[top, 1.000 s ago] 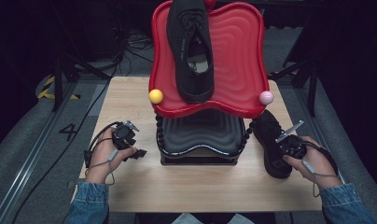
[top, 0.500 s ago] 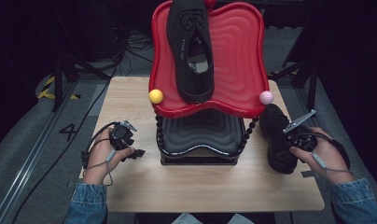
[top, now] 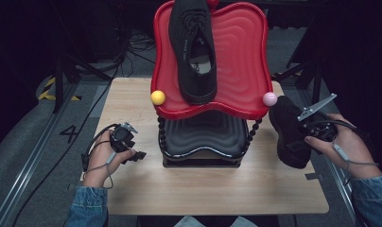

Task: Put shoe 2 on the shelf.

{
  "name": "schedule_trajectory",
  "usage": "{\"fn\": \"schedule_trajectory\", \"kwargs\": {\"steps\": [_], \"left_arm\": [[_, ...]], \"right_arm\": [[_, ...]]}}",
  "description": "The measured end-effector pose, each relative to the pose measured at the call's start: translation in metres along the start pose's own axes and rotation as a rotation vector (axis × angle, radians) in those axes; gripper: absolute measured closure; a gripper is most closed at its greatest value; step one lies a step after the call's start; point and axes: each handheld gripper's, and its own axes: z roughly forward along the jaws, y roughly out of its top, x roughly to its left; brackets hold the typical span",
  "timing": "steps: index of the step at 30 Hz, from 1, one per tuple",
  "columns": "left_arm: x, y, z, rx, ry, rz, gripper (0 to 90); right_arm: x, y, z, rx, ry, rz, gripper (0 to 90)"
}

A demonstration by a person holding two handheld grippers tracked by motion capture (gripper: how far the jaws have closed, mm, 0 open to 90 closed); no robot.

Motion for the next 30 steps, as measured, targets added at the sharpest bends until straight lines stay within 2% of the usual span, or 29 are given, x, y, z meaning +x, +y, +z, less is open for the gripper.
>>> {"fn": "schedule_trajectory", "kwargs": {"steps": [6,7,13,14,25,30], "left_arm": [[0.000,0.000,0.000,-0.003,0.000,0.000,32.8],[0.000,0.000,0.000,-0.004,-0.001,0.000,32.8],[0.000,0.000,0.000,-0.005,0.002,-0.001,32.8],[0.000,-0.001,-0.001,0.000,-0.001,-0.011,32.8],[0.001,-0.001,-0.001,-0.005,-0.002,-0.005,32.6],[0.000,-0.001,-0.003,-0.003,0.001,-0.004,32.4]], "right_arm": [[0.004,0.004,-0.016,-0.010,-0.008,-0.015,86.0],[0.006,0.006,-0.024,-0.014,-0.014,-0.022,86.1],[0.011,0.012,-0.045,-0.030,-0.034,-0.037,86.0],[0.012,0.013,-0.048,-0.033,-0.040,-0.040,86.1],[0.021,0.024,-0.086,-0.074,-0.076,-0.074,86.1],[0.025,0.027,-0.096,-0.082,-0.086,-0.083,86.0]]}}
